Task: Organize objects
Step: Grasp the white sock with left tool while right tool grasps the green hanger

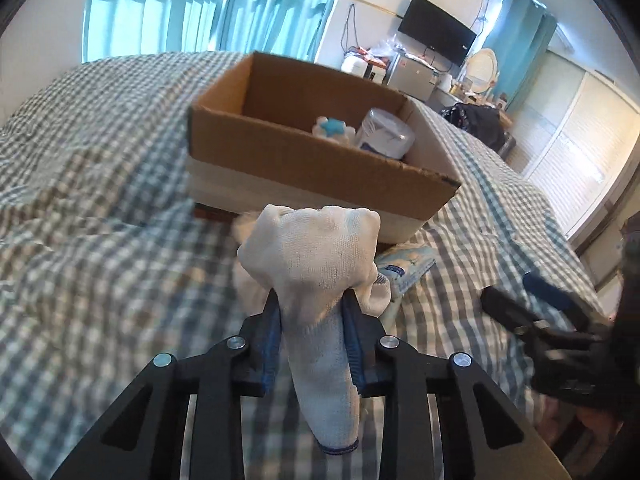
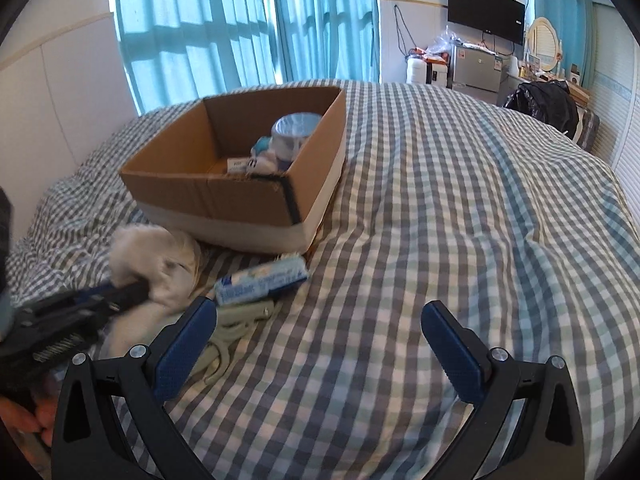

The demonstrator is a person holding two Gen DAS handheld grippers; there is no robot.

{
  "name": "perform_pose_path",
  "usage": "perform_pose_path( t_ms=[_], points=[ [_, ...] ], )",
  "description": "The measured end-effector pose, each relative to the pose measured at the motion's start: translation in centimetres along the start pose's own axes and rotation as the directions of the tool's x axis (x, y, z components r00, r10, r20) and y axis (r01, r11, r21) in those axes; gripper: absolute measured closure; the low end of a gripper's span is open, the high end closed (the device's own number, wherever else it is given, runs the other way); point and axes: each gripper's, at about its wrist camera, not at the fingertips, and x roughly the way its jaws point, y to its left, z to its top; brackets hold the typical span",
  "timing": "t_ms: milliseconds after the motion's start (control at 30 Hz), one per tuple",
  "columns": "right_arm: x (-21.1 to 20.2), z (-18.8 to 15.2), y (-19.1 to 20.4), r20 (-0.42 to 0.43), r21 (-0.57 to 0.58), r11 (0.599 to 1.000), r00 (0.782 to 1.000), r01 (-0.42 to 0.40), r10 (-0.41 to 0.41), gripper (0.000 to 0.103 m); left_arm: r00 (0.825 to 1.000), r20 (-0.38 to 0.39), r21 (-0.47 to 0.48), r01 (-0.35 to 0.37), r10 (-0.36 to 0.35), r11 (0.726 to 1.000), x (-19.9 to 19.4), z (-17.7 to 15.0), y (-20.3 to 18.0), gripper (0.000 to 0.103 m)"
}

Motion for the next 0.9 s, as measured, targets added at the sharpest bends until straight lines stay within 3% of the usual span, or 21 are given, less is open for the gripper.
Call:
perform_pose_path(
  t_ms=[100,333,500,600,767,900],
  points=[
    [1.0,-0.5,1.7,-0.042,0.005,1.0,0.999,-0.001,0.001,0.0,0.999,0.031,0.017,-0.011,0.01,1.0,-2.3,0.4,1.2,0.074],
    [4.0,-1.3,7.2,-0.14,-0.038,0.999,0.99,-0.027,0.021,0.0,0.981,0.059,0.017,-0.187,0.186,0.982,-3.3,0.0,5.4,0.074],
    [7.6,-2.1,8.8,-0.229,-0.033,0.999,0.973,-0.007,-0.001,0.001,0.981,0.05,-0.032,-0.186,0.188,0.982,-2.7,-1.0,7.8,0.074],
    [8.9,-2.1,9.3,-0.244,-0.012,1.0,0.97,-0.017,0.014,0.0,0.981,0.045,-0.031,-0.189,0.191,0.981,-2.3,-1.3,8.4,0.074],
    [9.6,-3.3,10.7,-0.249,-0.096,0.995,0.968,-0.013,-0.011,0.001,0.983,0.031,-0.047,-0.181,0.183,0.982,-1.6,-1.5,9.1,0.074],
    [8.4,-3.4,10.4,-0.237,-0.113,0.993,0.971,-0.044,0.016,0.013,0.981,0.043,-0.038,-0.186,0.188,0.982,-1.9,-1.5,8.6,0.074]
  ],
)
